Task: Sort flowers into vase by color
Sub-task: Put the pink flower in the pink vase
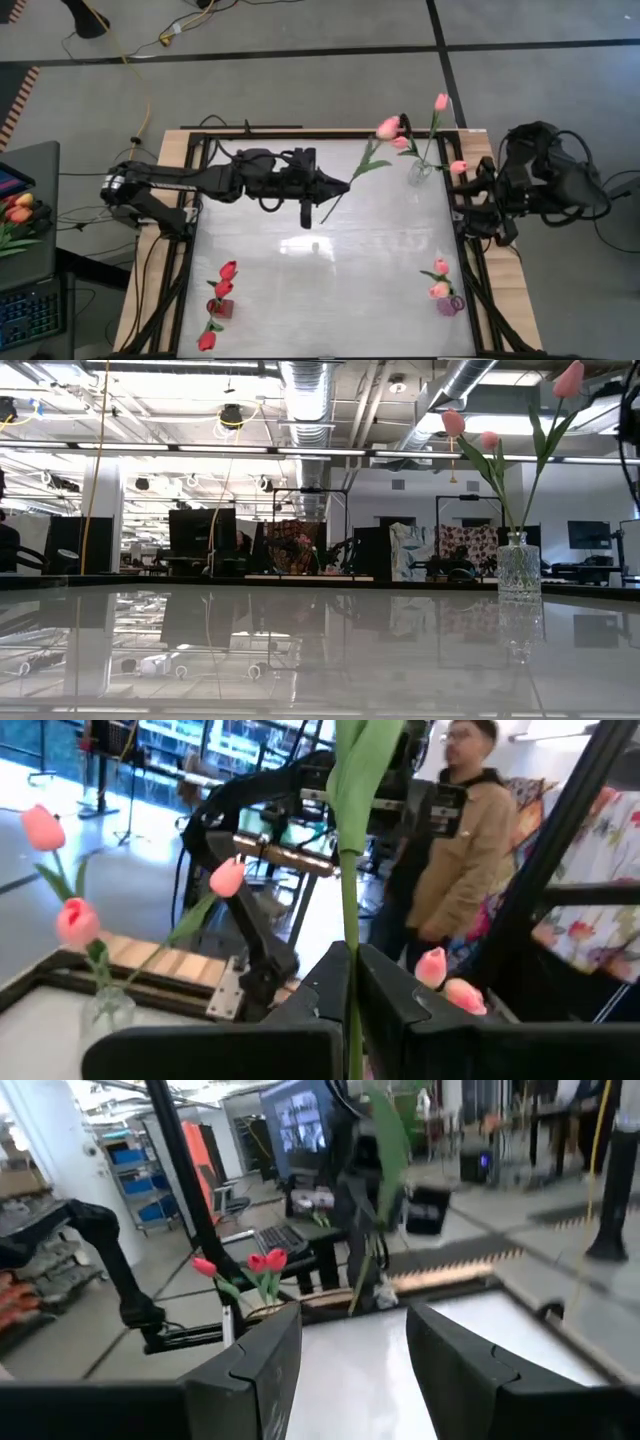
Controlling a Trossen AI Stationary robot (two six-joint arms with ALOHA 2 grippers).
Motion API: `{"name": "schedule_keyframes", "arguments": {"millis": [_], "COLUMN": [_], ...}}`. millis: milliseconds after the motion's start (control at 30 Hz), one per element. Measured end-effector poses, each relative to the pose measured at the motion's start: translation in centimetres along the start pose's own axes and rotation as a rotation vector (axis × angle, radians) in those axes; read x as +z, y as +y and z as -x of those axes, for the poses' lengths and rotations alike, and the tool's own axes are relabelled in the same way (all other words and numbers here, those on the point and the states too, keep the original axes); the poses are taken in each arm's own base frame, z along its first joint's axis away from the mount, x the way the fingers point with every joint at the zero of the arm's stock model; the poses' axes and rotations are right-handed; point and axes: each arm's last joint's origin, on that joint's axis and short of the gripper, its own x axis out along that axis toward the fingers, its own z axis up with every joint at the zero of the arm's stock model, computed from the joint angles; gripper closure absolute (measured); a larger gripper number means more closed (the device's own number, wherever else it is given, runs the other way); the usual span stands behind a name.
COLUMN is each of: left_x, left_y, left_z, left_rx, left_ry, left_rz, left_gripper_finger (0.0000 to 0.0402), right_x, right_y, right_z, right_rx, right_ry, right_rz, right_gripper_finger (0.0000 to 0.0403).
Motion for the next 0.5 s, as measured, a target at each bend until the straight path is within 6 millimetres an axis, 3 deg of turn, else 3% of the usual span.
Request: {"name": "schedule_keyframes", "arguments": {"millis": [267,500], "left_x": [-0.7,0.0], "left_y": [0.7,0.4], "left_z": [-2.2,-3.1], "left_rx": [-0.065,-0.114], "left_ry": [-0.062,-0.087], "left_rz": [0.058,0.036], "left_gripper_finger": [0.0401,0.0401], "right_x": [1.4,0.7], "right_y": [1.5,2.2], "right_z": [-2.6,-6.2], "right_rx": [-0.032,-0.074], "right_ry": [-0.101,-0.09], "right_rz": [0.14,0.145], "right_gripper_finger": [0.0196,0.0196]}}
